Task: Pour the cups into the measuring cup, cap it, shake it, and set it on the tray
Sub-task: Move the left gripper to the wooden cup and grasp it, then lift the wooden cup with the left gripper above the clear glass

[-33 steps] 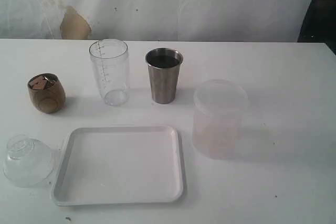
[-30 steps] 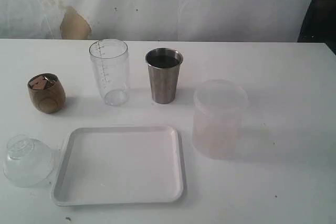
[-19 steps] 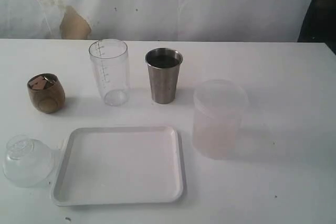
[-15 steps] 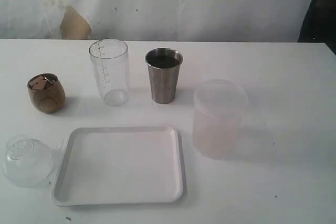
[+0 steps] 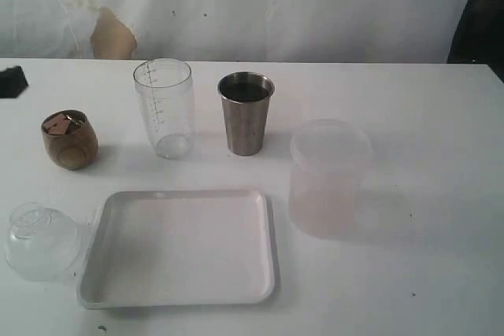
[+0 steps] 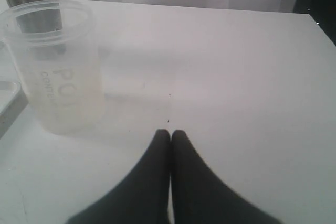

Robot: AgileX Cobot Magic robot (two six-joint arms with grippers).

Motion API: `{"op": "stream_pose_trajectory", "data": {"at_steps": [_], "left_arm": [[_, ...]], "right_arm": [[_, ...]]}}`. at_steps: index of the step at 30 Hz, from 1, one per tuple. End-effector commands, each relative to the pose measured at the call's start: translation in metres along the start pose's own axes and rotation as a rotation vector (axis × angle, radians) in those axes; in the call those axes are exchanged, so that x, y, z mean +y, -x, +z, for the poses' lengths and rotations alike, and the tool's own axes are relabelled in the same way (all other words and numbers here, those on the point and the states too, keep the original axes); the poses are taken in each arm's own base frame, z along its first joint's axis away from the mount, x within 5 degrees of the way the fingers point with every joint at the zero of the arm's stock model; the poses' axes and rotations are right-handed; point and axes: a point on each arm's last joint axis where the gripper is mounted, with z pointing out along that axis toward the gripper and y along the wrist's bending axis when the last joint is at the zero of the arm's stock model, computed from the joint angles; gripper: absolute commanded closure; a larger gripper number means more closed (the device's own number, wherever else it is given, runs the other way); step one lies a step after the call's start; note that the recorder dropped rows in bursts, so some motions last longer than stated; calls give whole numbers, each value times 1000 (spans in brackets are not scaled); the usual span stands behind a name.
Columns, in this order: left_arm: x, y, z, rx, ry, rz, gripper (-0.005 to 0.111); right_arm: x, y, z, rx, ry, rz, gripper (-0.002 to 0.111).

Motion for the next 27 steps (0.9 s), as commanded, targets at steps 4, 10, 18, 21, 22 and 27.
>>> {"op": "stream_pose_trajectory", "data": {"at_steps": [4, 10, 18, 21, 22, 27], "left_arm": [[4, -69, 43, 231, 58, 44, 34], [16, -112, 63, 204, 194, 28, 25], [15, -154, 79, 250, 190, 7, 26], [12, -163, 87, 264, 161, 5, 26], [11, -165, 91, 267, 150, 6, 26], [9, -169, 105, 256, 149, -34, 26]], "right_arm": [[0, -1, 0, -2, -2, 3, 108], [0, -1, 0, -2, -2, 3, 108], [0, -1, 0, -2, -2, 3, 108], [0, -1, 0, -2, -2, 3, 108], [0, -1, 0, -2, -2, 3, 108], [0, -1, 0, -2, -2, 3, 108]]}}
